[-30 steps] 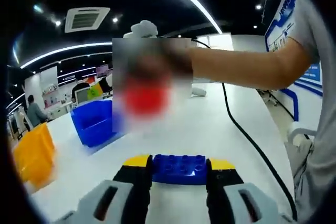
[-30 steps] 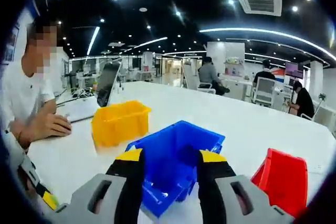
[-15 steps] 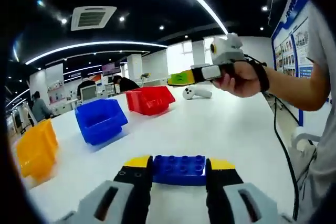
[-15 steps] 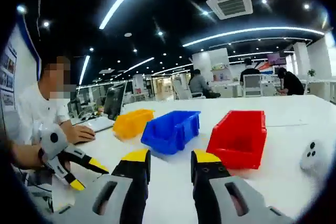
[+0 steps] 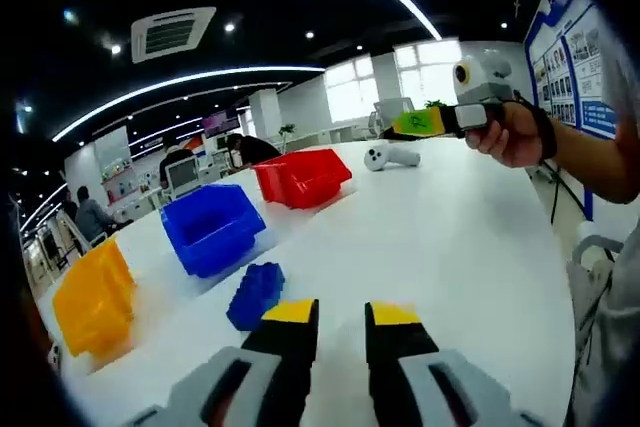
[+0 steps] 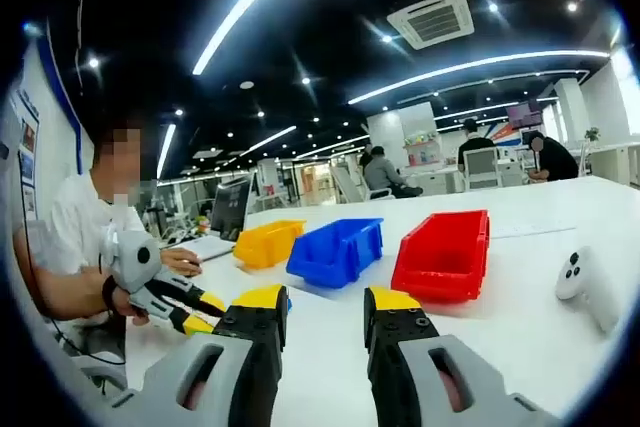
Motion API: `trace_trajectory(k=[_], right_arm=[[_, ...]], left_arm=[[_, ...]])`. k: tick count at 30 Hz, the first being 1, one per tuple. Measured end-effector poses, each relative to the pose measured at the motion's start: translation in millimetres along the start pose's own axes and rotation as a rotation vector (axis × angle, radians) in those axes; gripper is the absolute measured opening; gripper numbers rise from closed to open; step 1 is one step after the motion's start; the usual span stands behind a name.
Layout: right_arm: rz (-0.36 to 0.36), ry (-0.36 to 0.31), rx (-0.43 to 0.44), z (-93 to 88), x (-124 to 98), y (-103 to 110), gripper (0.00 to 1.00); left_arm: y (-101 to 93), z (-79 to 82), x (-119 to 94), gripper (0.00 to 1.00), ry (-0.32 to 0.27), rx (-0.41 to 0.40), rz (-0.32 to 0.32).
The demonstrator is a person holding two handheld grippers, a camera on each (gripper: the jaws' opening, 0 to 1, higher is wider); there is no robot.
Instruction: Take apart the toy blocks one by one and place each separated block into its matching bin, sorting the blocks by their type until all the connected pieces are disassembled and separated into the correct bins
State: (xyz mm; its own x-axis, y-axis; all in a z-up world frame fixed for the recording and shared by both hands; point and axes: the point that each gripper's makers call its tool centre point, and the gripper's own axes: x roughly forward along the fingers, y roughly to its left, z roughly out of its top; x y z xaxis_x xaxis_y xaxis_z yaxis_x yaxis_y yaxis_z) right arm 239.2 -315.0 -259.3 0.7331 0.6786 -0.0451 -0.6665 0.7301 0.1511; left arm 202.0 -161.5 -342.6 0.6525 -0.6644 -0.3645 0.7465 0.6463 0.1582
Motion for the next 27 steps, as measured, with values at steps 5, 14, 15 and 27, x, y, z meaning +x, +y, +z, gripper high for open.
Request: trace_trajectory(k=[5, 14, 15, 27], right_arm=[[-0.004, -0.015, 0.014, 2.9, -5, -4, 0.32], [0.012, -0.029, 0.012, 13.0, -14, -11, 0.32], [0.011, -0.029, 0.009, 13.4, -15, -12, 0.32], [-0.029, -0.044, 0.012, 12.3, -26, -22, 0.32]], left_arm=[[44.5, 1.2, 7, 0.44, 0.008, -0.047, 0.153], [91.2, -30.0, 46, 0.5, 0.207, -0.078, 0.019], [83.4, -23.4, 45, 0.44, 0.178, -0.203, -0.023], [78.4, 33.1, 43, 0.25, -0.02, -0.275, -0.036]])
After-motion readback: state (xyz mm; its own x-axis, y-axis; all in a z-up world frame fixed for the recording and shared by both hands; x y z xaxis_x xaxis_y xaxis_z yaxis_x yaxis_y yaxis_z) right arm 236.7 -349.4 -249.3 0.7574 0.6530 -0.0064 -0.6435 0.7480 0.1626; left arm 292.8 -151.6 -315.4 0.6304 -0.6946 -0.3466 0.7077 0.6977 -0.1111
